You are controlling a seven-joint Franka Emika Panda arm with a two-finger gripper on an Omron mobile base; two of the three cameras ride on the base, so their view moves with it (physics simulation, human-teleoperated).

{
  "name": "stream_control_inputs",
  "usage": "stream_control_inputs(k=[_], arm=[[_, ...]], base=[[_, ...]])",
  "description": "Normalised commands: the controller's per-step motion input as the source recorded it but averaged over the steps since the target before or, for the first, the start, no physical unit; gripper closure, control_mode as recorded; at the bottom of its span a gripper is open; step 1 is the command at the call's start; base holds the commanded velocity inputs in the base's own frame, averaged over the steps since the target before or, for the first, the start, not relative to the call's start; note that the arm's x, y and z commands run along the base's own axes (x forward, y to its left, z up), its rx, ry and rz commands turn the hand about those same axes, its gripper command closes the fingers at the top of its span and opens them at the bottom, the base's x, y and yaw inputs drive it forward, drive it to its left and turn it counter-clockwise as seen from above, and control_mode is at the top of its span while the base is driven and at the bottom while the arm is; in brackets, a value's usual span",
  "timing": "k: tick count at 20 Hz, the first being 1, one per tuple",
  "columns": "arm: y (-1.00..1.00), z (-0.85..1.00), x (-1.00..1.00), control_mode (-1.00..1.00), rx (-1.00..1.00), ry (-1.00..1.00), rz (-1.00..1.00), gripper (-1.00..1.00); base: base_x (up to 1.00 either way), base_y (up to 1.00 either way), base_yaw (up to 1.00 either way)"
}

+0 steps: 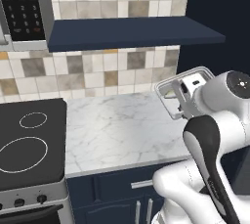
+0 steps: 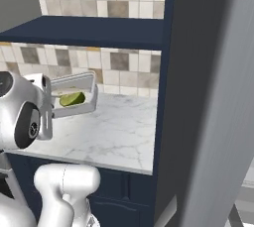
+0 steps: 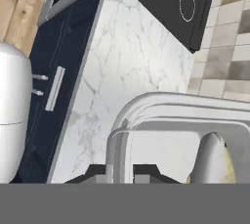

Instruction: Place the tupperware on the second highest shelf of the fridge. Make space for the tupperware among the existing items by rearranging them on the shelves if needed. Close the fridge door when finished.

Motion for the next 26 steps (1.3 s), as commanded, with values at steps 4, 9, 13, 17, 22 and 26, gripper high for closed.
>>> stream_control_inputs(k=[4, 9, 13, 17, 22, 26], arm=[[0.0, 0.0, 0.0, 1.0, 0.0, 0.0, 0.0, 1.0], [0.0, 0.0, 0.0, 1.0, 0.0, 0.0, 0.0, 1.0], [0.0, 0.0, 0.0, 1.0, 0.0, 0.0, 0.0, 1.0], [0.0, 0.0, 0.0, 1.0, 0.0, 0.0, 0.0, 1.0], [0.0, 0.0, 0.0, 1.0, 0.0, 0.0, 0.0, 1.0], [0.0, 0.0, 0.0, 1.0, 0.0, 0.0, 0.0, 1.0]], base=[[-0.84, -0.01, 0.08], [-0.93, 0.13, 0.02], [-1.0, 0.07, -0.16], [-1.0, 0.4, -0.4], [-1.0, 0.6, -0.41], [-0.52, 0.02, -0.58]])
